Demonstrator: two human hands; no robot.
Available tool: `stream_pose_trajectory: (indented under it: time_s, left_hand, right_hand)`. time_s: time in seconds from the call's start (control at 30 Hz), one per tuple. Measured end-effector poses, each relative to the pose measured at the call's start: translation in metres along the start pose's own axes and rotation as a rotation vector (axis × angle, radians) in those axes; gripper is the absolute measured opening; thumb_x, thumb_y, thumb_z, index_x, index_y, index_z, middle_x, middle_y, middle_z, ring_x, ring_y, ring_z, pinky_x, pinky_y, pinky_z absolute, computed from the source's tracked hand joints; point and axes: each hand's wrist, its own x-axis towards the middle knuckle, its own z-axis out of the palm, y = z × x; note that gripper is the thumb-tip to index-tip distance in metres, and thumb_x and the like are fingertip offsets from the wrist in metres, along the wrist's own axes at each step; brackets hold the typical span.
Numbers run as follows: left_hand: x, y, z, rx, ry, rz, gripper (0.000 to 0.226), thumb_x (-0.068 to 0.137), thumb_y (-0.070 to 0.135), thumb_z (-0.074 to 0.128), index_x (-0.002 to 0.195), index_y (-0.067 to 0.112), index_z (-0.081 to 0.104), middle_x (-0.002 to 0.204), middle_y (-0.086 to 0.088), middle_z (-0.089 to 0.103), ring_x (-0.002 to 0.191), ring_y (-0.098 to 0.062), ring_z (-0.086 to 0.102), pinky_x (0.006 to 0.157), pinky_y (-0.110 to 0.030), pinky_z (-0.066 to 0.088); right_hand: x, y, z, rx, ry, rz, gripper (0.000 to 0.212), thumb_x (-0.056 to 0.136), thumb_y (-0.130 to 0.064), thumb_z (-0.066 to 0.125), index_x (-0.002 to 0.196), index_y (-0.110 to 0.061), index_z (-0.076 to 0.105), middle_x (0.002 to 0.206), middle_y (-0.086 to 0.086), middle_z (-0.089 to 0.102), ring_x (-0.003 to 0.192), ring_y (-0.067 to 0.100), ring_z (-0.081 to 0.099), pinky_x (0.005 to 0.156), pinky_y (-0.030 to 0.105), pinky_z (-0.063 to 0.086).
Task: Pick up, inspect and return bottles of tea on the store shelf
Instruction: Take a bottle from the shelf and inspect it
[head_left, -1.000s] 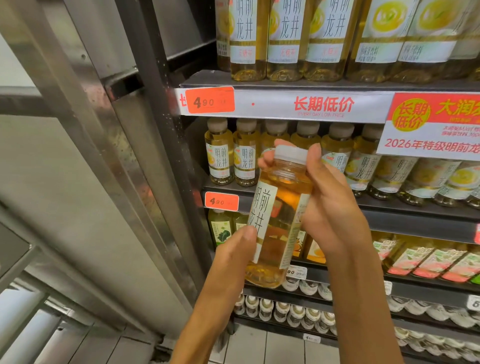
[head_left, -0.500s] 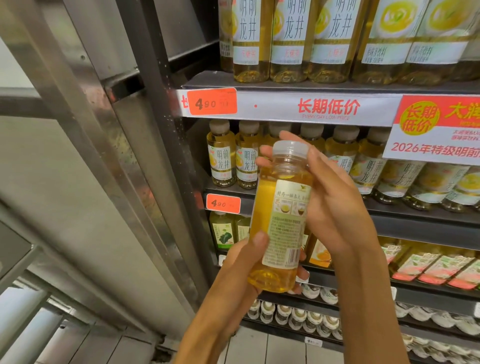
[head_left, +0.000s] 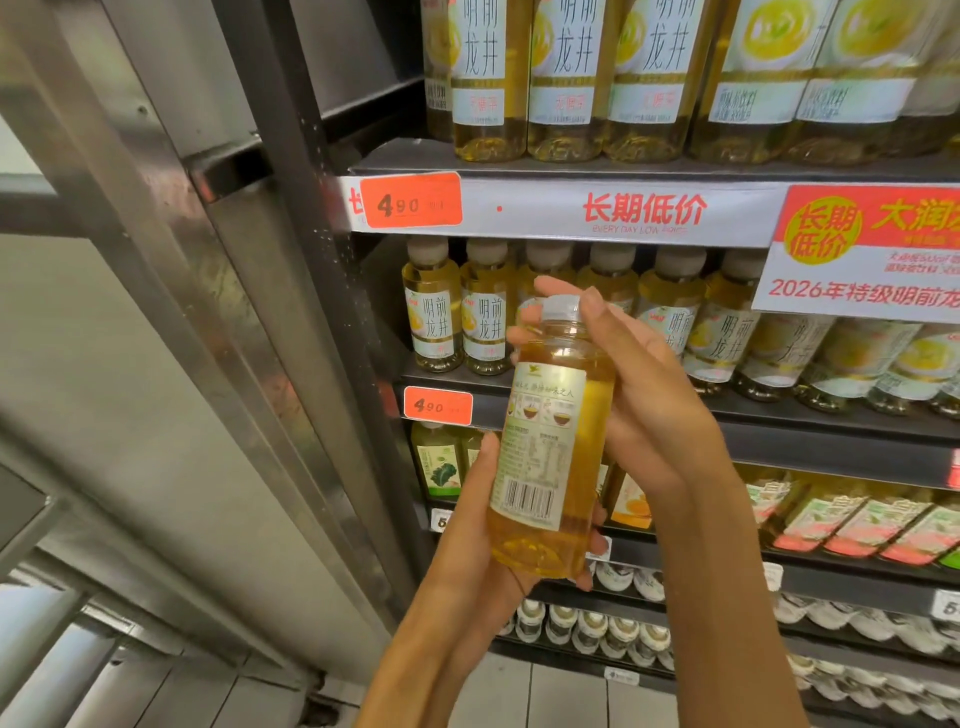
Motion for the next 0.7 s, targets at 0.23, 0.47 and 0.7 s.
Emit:
stream_pose_trajectory:
  time_s: [0.23,0.47,0.7]
  left_hand:
    - [-0.006,-0.001,-0.005,0.344,0.173,-0.004,0.074,0.07,0.08,0.045,0.123,0.03,0.06,0.116,-0.008,0.069,0.11,-0.029,0.064,0.101,-0.051,0.046]
    - [-0.014,0.007,0.001,0.209,0.054,-0.032,0.079,0.071,0.071,0.062,0.128,0.017,0.056,0.103,-0.013,0.072,0.088,-0.026,0.071,0.075,-0.036,0.057]
    - [-0.02,0.003,0.008,0.18,0.0,-0.001,0.071,0.071,0.062,0.069,0.121,0.012,0.06,0.096,-0.014,0.071,0.082,-0.025,0.07,0.067,-0.032,0.057]
  right_hand:
    - [-0.004,0.006,-0.005,-0.056,0.04,-0.008,0.037,0.088,-0.034,0.06,0.12,-0.016,0.06,0.096,0.002,0.073,0.094,0.016,0.069,0.077,0.031,0.057]
    - [-0.003,0.011,-0.004,-0.033,0.076,0.024,0.039,0.084,-0.039,0.055,0.115,-0.016,0.063,0.101,0.005,0.074,0.096,0.019,0.07,0.075,0.03,0.057]
    - [-0.006,0.016,-0.008,-0.013,0.056,0.018,0.039,0.086,-0.038,0.056,0.117,-0.016,0.063,0.102,0.007,0.073,0.098,0.024,0.07,0.083,0.039,0.057]
